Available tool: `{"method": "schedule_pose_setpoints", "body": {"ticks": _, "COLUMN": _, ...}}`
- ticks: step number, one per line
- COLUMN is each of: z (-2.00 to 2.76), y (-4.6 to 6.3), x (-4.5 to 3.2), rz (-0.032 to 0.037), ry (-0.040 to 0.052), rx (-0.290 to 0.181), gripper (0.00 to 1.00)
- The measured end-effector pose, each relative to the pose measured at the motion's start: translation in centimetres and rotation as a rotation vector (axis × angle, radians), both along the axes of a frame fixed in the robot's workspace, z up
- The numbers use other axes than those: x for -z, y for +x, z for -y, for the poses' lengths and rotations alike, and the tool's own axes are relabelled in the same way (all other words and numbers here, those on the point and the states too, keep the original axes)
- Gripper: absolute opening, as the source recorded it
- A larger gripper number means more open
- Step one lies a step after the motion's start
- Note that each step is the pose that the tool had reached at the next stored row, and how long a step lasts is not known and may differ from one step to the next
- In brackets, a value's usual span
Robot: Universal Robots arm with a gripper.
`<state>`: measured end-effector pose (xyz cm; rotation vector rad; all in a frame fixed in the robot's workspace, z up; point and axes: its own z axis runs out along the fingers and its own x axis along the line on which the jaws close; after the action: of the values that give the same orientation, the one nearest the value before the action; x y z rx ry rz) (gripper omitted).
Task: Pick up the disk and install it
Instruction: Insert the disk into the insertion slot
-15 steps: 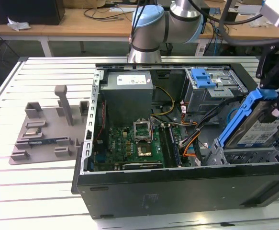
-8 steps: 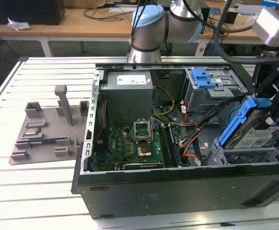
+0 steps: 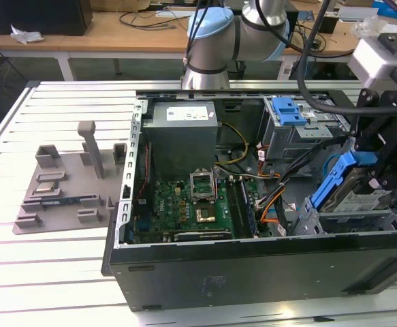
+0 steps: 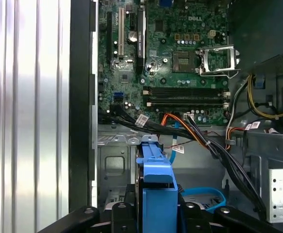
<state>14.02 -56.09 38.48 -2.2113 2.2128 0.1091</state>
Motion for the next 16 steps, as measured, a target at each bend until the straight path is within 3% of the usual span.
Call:
{"method": "schedule_pose_setpoints", "body": {"ticks": 5, "z": 0.00, "y": 0.00, "x": 0.02, "rz": 0.0000, "ry": -0.0001, "rx": 0.000, "gripper": 0.37}}
{"method": "schedule_pose_setpoints", "body": {"ticks": 7, "z": 0.01, "y": -0.01, "x": 0.03, "rz": -0.0001, "ry": 0.0000, "rx": 0.000, "gripper": 0.38}}
{"method": "schedule_pose_setpoints", "body": {"ticks": 8, "z": 0.00, "y": 0.00, "x": 0.03, "rz": -0.0001, "ry": 0.0000, "rx": 0.000, "gripper": 0.45}}
{"method": "schedule_pose_setpoints", "body": {"ticks": 13, "z": 0.01, "y": 0.00, "x": 0.05, "rz": -0.0001, "ry": 0.0000, "rx": 0.000, "gripper": 0.45}}
{"method": "schedule_pose_setpoints", "body": {"ticks": 14, "z": 0.01, "y": 0.00, "x": 0.05, "rz": -0.0001, "ry": -0.0001, "rx": 0.000, "gripper": 0.43}}
{"method": "schedule_pose_setpoints", "body": {"ticks": 16, "z": 0.00, "y": 0.00, "x": 0.07, "rz": -0.0001, "ry": 0.0000, "rx": 0.000, "gripper": 0.30}}
